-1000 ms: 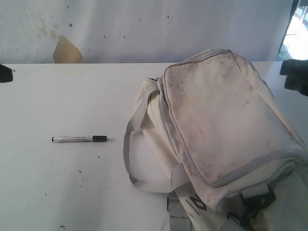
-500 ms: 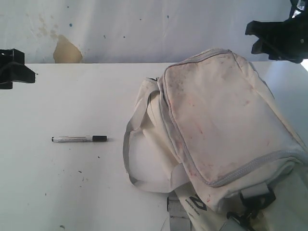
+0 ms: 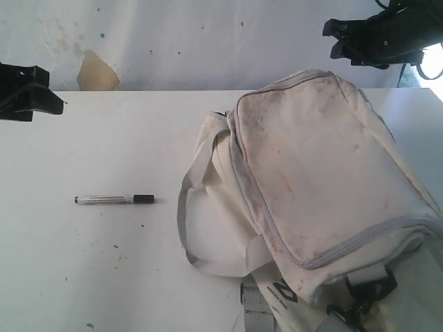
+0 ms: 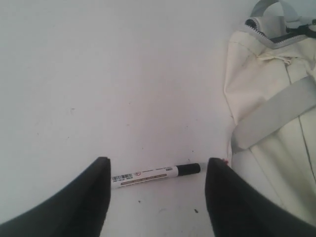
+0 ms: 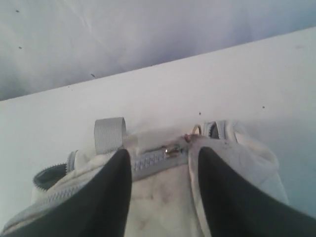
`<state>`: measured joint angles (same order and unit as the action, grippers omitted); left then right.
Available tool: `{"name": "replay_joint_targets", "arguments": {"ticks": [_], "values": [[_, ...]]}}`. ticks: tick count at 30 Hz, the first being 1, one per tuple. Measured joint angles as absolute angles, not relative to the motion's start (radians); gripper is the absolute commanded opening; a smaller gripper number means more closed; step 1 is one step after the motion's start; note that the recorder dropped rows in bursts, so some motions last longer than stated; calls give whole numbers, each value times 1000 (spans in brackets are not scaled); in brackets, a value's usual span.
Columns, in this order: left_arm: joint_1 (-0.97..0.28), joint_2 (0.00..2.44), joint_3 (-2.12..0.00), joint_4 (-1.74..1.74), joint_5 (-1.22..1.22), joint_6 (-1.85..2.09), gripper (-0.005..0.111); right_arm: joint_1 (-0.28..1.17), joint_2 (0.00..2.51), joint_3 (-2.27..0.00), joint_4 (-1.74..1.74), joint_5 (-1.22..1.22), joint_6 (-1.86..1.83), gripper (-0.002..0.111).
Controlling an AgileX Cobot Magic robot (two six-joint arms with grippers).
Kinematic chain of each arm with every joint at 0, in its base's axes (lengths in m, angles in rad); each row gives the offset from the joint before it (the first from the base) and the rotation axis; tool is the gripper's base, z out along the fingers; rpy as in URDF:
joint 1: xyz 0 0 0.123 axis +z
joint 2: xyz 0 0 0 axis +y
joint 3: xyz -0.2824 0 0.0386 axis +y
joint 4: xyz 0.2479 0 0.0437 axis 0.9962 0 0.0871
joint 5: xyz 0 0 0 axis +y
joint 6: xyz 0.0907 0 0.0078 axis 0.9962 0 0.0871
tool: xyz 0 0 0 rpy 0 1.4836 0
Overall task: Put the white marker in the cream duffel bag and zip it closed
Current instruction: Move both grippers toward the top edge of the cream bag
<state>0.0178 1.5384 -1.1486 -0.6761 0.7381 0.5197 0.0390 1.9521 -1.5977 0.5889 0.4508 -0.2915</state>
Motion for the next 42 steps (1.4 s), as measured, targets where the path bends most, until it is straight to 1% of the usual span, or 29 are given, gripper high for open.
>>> {"name": "replay_joint_targets", "arguments": {"ticks": [4,8,17,19,20,23,28,32,36,38,41,42], "values": [[18,1570,-1195,-676,758,523,60,39,2031,-1684,589,451,-299,41],[18,1587,-1203,-676,724,570,60,39,2098,-1747,591,443,-301,41],[18,1625,-1203,-691,648,609,59,39,2175,-1762,619,440,-301,40],[18,1652,-1203,-693,646,622,56,39,2179,-1763,625,449,-301,32],[18,1657,-1203,-695,646,628,54,39,2179,-1763,627,453,-301,21],[18,1674,-1203,-707,617,651,52,40,2179,-1772,631,481,-301,0],[18,1698,-1213,-803,630,732,51,40,2179,-1814,629,524,-335,0],[-14,1724,-1273,-826,685,751,51,40,2151,-1820,619,543,-408,0],[-78,1770,-1335,-851,695,758,51,40,2119,-1821,615,604,-844,0],[-114,1814,-1370,-851,699,758,56,40,2108,-1821,620,619,-975,0],[-150,1886,-1434,-863,709,760,71,40,2094,-1821,622,628,-1060,0],[-150,1914,-1461,-894,721,760,71,40,2090,-1821,622,628,-1071,0]]}}
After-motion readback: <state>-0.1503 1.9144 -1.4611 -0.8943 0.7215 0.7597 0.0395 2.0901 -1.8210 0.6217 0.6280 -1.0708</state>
